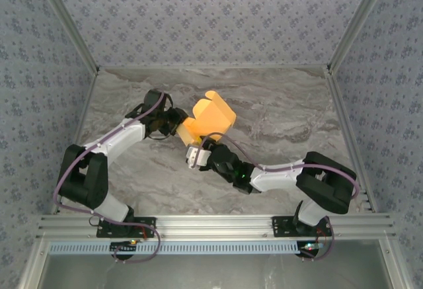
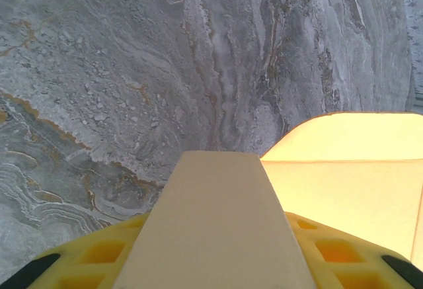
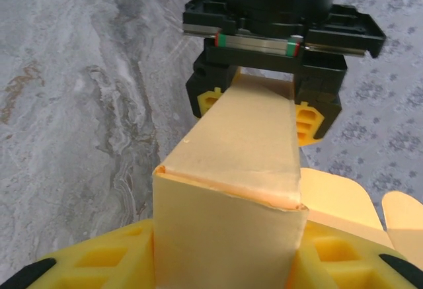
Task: Fold the paper box
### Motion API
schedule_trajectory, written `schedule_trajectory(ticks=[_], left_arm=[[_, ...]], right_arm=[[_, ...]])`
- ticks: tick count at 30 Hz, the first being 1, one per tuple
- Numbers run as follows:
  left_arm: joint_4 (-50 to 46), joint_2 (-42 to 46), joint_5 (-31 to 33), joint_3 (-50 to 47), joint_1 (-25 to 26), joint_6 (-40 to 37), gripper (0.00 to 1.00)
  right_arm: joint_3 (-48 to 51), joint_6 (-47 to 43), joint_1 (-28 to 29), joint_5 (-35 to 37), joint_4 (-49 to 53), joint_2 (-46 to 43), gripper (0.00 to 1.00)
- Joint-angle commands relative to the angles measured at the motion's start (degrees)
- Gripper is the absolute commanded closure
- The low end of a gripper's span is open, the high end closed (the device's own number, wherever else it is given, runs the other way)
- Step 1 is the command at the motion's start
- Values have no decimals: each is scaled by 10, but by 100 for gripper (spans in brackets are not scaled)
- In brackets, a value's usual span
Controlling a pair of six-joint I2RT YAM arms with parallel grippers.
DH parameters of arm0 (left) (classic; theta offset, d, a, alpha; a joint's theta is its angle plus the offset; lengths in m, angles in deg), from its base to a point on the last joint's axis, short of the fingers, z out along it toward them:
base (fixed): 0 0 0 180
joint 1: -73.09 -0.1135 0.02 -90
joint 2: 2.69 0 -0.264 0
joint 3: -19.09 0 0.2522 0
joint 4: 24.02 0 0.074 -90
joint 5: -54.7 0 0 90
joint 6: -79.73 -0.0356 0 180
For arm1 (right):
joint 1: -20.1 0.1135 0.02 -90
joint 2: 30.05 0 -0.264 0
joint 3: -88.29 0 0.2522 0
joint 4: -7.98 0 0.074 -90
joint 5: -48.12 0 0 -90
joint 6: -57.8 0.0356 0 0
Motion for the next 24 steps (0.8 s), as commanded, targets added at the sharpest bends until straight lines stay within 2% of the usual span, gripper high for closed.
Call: schedule_trajectory(ticks=[1,4,9,11,14,16,17,19,20,22,24], left_arm=[[7,9,-42,3,7,37,70],[8,10,-39,1,7,33,70],[24,22,-24,-11,4,29,73],[30,26,-18,-14,0,30,75],[41,27,-11,-17,-6,27,75],[47,28,-2,-17,-6,27,75],[54,28,1,-20,-6,27,75],[71,29,6,-23,-6,26,75],[84,31,10,-25,-6,25,75],[107,34,22,-32,-6,24,75],[134,35,43,-41,-6,30,75]], right_arm=[[-38,-6,-7,-90,97,4,56],[-38,10,-21,-120,116,-9,52],[-32,55,-27,-167,167,-83,33],[-35,82,-25,-175,204,-119,30],[-57,140,-24,-140,278,-184,29],[-73,188,-26,-107,325,-226,13],[-82,226,-28,-82,348,-245,6],[-110,307,-37,-52,396,-264,4],[-123,376,-42,-31,421,-274,5],[-146,539,-47,40,474,-287,6],[-167,754,-62,87,570,-299,12]])
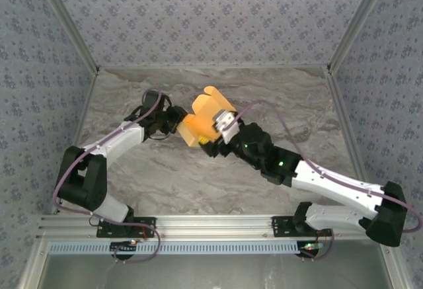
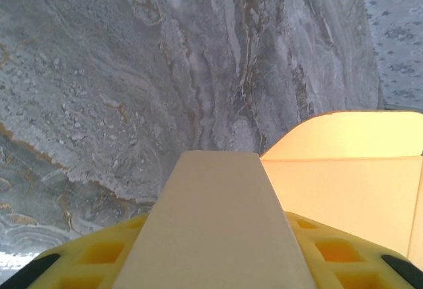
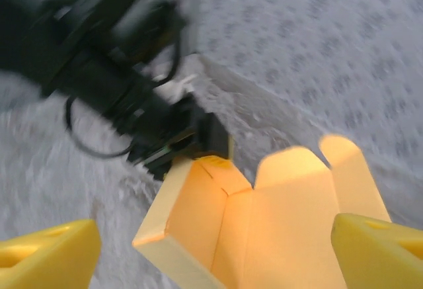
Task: Fold the paper box
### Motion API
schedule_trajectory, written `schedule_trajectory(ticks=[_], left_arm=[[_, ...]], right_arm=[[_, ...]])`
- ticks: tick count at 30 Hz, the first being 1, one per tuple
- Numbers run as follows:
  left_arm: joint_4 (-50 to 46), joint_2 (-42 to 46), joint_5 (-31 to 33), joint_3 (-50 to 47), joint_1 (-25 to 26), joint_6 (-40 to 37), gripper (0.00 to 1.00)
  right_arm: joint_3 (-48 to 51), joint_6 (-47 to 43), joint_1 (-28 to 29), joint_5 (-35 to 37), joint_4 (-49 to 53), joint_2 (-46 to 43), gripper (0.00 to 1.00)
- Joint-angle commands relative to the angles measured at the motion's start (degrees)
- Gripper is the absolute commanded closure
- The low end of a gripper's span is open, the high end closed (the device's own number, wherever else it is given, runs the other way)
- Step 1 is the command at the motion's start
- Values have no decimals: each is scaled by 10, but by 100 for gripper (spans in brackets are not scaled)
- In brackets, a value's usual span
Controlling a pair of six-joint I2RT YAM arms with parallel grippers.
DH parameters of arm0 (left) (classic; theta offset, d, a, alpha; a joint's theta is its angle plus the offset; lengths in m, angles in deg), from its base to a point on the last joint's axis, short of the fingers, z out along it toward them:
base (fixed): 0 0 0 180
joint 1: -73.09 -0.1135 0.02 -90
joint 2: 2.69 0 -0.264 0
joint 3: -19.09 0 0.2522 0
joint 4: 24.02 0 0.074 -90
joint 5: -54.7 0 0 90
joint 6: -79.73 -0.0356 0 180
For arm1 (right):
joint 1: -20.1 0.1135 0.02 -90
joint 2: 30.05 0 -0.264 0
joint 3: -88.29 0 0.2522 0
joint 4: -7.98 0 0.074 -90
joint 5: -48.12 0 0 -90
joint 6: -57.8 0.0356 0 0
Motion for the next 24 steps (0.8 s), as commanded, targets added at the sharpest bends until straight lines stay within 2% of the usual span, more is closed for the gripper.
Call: schedule_trajectory(ticks=[1,2,3,6,8,11,13,16,20,22,24], left_arm=[[72,22,39,-13,-2,14,75],[98,23,49,-21,-2,15,75],[131,23,61,-28,0,7,76],[220,32,112,-47,13,-55,77],[296,41,158,-75,30,-117,80],[425,47,204,-119,56,-213,83],[509,40,221,-145,75,-285,80],[606,20,205,-173,88,-346,78],[677,-8,179,-189,89,-346,79],[675,-13,171,-184,89,-338,79],[647,-12,178,-174,89,-318,78]], right_arm=[[-29,421,-29,103,197,-20,14],[-20,515,-44,87,223,-28,19],[7,584,-59,59,206,-40,25],[106,705,-77,22,88,-65,36],[130,758,-88,6,68,-61,40],[131,783,-100,-13,83,-38,39],[143,806,-109,-32,74,-27,37],[174,819,-123,-71,-1,-11,31],[195,786,-142,-123,-66,10,27],[208,743,-162,-156,-102,7,25],[211,686,-179,-169,-96,-9,25]])
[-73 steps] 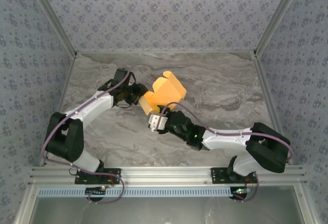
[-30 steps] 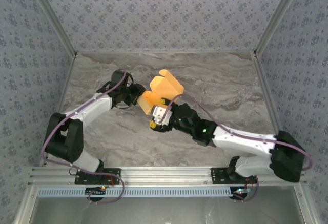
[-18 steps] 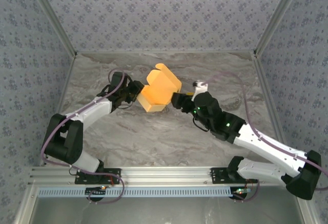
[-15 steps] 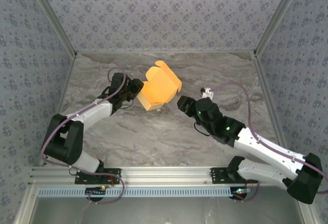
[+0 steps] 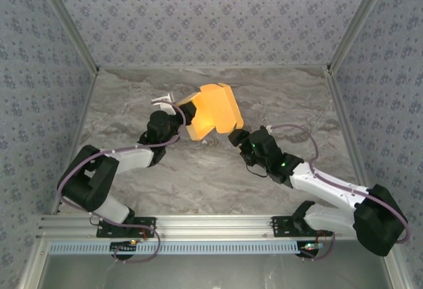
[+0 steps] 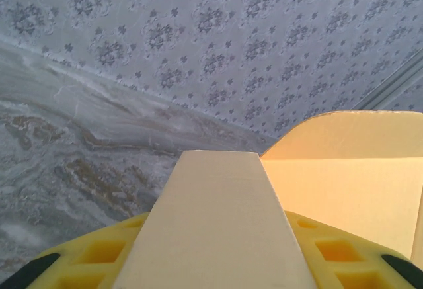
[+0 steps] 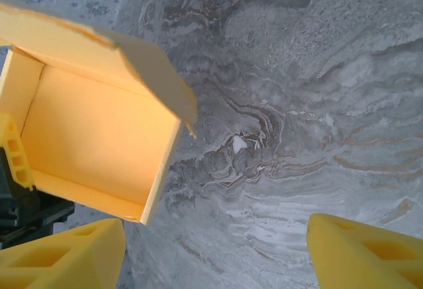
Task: Fold the paper box
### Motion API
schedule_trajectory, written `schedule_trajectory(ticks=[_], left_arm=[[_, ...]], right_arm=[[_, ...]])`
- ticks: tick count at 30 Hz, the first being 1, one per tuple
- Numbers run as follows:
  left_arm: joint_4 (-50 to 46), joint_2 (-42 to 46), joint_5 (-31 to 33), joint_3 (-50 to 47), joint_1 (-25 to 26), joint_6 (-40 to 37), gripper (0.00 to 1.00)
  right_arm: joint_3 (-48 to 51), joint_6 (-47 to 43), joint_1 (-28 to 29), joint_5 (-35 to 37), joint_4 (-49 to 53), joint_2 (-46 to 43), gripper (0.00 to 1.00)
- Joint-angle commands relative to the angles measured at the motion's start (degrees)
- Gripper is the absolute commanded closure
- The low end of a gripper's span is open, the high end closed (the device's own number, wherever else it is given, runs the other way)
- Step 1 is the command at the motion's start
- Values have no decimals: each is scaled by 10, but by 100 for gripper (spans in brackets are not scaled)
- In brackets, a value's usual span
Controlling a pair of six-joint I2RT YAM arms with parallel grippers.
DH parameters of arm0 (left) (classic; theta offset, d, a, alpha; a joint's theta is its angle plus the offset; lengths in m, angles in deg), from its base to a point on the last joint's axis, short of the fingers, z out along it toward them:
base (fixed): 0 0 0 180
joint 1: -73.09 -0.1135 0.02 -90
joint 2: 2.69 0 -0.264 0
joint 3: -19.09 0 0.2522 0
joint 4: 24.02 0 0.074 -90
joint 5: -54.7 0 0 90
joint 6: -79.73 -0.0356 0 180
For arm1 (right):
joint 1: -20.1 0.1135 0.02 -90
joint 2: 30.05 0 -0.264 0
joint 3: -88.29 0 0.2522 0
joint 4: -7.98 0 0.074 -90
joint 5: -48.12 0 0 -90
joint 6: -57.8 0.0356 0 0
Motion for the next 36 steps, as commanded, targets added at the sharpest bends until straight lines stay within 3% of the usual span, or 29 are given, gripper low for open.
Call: schedule_trajectory(ticks=[1,8,10,15,22,26,29,32,36], left_arm=[[38,0,3,19,-1,6,78],[-79,2,100,23,-2,128,77],[-97,0,104,19,-3,163,77],[-125,-15,50,26,-2,222,76],[-103,-37,1,20,1,249,76],[-91,-39,-13,11,2,257,73],[-93,-37,-17,8,1,256,70],[-92,-38,-26,7,1,255,61],[-107,-20,-49,4,-5,256,19]], right_arm=[[4,-94,-24,-44,-36,-27,25],[-121,-330,-53,33,225,-58,23],[-162,-412,-83,7,264,-28,23],[-271,-685,-139,-169,311,89,25],[-447,-794,-163,-205,423,253,28],[-516,-840,-172,-224,476,325,47],[-558,-879,-168,-268,515,363,69],[-581,-911,-161,-282,533,380,76],[-606,-954,-153,-236,567,388,81]])
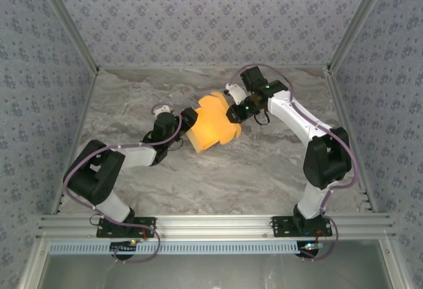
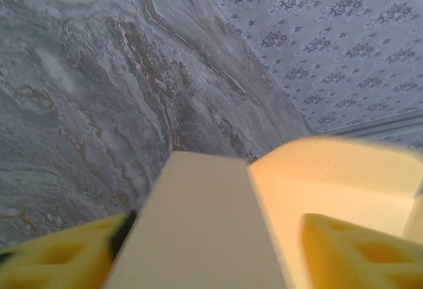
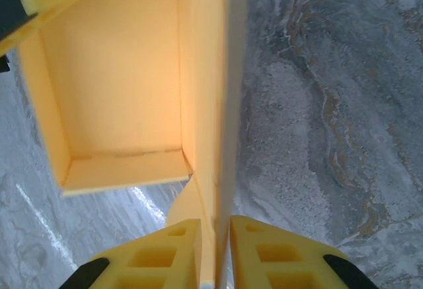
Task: Fold the paper box
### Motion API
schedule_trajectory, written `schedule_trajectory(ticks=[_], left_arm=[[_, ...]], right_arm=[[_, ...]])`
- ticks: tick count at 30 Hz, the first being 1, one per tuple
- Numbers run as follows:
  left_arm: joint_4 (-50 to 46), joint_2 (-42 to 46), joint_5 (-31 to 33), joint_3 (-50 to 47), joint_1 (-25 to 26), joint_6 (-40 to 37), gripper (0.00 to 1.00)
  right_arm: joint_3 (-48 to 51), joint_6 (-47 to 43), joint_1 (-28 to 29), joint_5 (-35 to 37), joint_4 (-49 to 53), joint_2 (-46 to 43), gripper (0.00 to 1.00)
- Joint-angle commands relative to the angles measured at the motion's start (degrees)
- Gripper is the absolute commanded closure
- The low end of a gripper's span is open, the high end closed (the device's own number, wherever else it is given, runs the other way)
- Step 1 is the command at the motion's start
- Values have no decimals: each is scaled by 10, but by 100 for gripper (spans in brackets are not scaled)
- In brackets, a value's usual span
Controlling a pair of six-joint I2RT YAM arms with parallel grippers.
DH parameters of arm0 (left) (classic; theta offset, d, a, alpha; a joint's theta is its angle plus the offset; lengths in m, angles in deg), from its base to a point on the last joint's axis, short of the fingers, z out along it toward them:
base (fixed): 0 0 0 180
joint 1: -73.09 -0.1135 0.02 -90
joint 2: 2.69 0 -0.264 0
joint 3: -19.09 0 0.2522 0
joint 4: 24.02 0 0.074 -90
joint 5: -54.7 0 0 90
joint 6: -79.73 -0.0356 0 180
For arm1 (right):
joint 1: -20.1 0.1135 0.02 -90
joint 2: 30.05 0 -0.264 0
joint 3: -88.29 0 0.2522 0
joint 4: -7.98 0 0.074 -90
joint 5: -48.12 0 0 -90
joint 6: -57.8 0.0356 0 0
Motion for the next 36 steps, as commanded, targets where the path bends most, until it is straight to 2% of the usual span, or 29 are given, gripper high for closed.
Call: schedule_trajectory(ticks=[1,2,4,6,11,14,17,21,23,25,27,29,31,36], left_arm=[[2,25,-31,-4,-6,5,10],[-8,38,-34,-10,-5,1,1],[-25,75,-32,-30,-5,-10,1],[-28,121,-26,-64,-4,-34,1],[-110,260,5,-110,-4,-119,1],[-151,320,16,-122,-5,-190,1],[-170,342,25,-131,-6,-219,1],[-168,340,25,-146,-7,-221,1],[-173,340,19,-150,-8,-231,4],[-175,342,14,-153,-8,-249,6],[-174,339,12,-156,-9,-272,9],[-169,332,8,-157,-9,-293,10],[-161,321,-10,-156,-7,-318,11],[-166,295,-57,-136,14,-381,17]], right_arm=[[-39,-72,7,20,66,9,81],[-42,-92,8,34,75,10,83],[-41,-145,17,66,89,8,89],[-41,-183,36,129,91,8,92],[-33,-336,85,219,80,11,92],[-46,-381,112,260,48,24,89],[-81,-403,137,296,44,49,88],[-94,-427,164,345,30,59,88],[-93,-429,173,358,23,54,88],[-85,-430,180,360,10,43,83],[-72,-433,186,348,5,31,71],[-60,-420,188,341,-9,18,65],[-47,-387,181,324,-26,-8,54],[16,-257,147,255,-78,-114,40]])
